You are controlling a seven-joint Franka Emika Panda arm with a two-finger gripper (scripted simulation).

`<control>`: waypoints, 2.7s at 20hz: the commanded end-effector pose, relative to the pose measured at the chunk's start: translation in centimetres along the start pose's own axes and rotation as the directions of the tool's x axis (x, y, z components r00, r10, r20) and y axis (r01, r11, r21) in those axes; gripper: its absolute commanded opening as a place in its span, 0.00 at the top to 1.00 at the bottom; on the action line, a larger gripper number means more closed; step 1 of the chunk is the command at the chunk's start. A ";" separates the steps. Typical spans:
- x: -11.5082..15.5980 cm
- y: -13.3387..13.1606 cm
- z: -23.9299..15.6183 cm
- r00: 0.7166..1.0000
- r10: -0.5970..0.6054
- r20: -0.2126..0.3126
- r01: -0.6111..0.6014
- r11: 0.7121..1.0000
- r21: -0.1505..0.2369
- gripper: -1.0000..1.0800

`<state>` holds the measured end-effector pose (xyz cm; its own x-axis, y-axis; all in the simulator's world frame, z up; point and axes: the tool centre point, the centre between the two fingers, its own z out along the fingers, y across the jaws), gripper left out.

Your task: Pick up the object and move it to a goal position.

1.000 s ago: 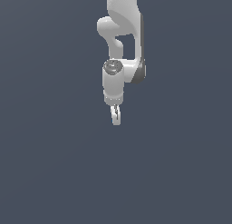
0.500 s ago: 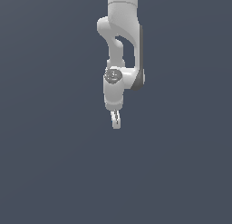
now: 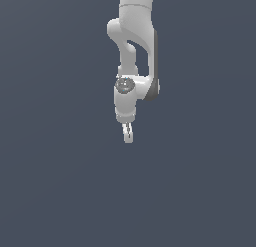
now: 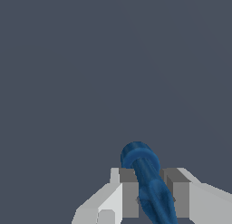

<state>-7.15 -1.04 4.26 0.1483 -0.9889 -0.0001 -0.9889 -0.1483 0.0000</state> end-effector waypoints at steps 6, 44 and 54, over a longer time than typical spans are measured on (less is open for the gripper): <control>0.0 0.0 -0.1 1.000 0.000 0.000 0.000 1.000 0.000 1.00; -11.9 3.7 -28.8 1.000 0.001 -0.004 -0.001 1.000 0.001 1.00; -13.9 3.9 -33.4 1.000 0.000 -0.001 0.000 1.000 0.000 1.00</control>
<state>-13.05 11.95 37.20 0.1487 -0.9889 0.0010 -0.9889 -0.1487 -0.0011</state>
